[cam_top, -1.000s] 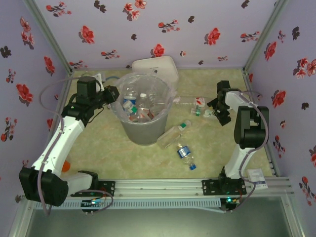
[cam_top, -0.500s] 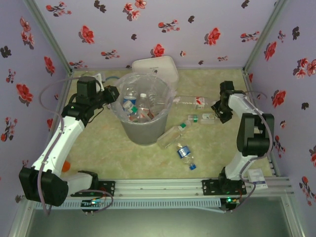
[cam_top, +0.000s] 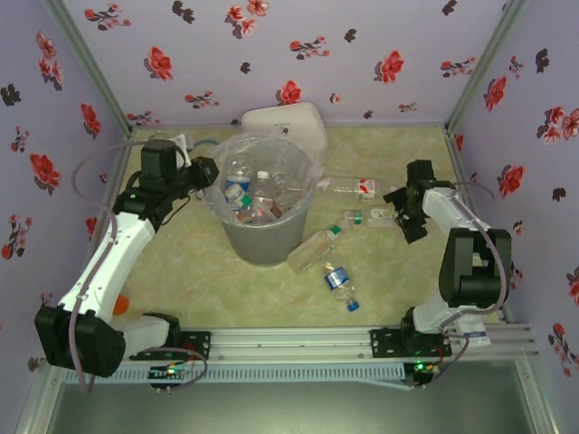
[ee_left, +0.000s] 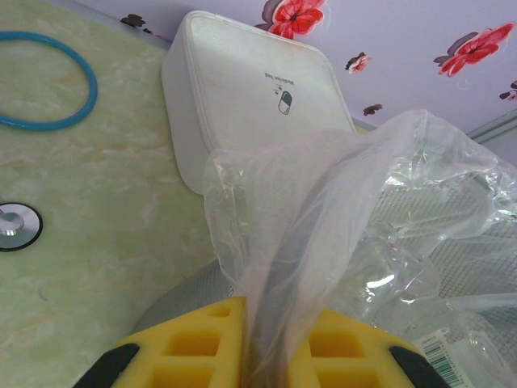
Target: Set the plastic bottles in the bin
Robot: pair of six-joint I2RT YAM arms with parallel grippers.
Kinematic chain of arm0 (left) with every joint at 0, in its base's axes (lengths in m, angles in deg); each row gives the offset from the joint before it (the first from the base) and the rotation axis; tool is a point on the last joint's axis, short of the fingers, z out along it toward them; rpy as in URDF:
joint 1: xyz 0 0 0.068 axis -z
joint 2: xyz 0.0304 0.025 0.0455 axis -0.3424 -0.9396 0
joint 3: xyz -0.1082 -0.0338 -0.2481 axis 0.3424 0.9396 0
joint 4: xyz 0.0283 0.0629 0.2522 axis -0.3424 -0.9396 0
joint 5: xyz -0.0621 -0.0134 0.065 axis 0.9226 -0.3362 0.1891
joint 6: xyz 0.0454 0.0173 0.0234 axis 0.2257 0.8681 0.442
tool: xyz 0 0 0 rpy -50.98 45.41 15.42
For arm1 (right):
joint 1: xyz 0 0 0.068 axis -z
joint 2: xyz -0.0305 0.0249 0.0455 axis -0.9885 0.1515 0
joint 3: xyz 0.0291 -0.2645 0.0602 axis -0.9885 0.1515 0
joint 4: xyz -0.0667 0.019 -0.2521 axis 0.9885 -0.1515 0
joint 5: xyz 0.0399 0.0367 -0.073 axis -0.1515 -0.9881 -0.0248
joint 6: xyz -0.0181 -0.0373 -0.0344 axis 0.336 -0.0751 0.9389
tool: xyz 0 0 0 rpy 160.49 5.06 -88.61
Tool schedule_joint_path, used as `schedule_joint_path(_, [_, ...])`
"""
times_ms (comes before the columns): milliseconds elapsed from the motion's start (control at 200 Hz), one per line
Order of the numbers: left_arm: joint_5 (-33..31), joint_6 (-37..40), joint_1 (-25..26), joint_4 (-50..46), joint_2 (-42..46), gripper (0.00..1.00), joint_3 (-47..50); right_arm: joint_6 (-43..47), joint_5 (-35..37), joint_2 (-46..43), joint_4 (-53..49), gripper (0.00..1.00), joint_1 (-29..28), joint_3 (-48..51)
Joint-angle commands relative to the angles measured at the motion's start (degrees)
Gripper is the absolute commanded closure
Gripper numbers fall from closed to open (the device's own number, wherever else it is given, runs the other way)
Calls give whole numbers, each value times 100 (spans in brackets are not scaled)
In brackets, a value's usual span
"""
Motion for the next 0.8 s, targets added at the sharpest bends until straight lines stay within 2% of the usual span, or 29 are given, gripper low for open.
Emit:
schedule_joint_path(0, [-6, 141, -6, -349, -138, 87, 249, -694, -170, 2, 680, 1, -111, 122])
schedule_joint_path(230, [-45, 97, -2, -357, -9, 87, 418, -1040, -161, 479, 1091, 1, -174, 148])
schedule_joint_path(325, [-71, 109, -8, -364, -2, 87, 420, -1226, -282, 535, 1203, 6, -170, 256])
schedule_joint_path(515, [-55, 141, -10, -393, -99, 87, 297, -1255, -117, 118, 971, 23, -111, 372])
schedule_joint_path(670, [-48, 148, -9, -359, -114, 87, 306, -892, 138, -583, 448, 43, 128, 281])
schedule_joint_path(795, [-34, 158, -6, -315, -207, 87, 256, -493, 275, -1197, -126, 55, 358, 7])
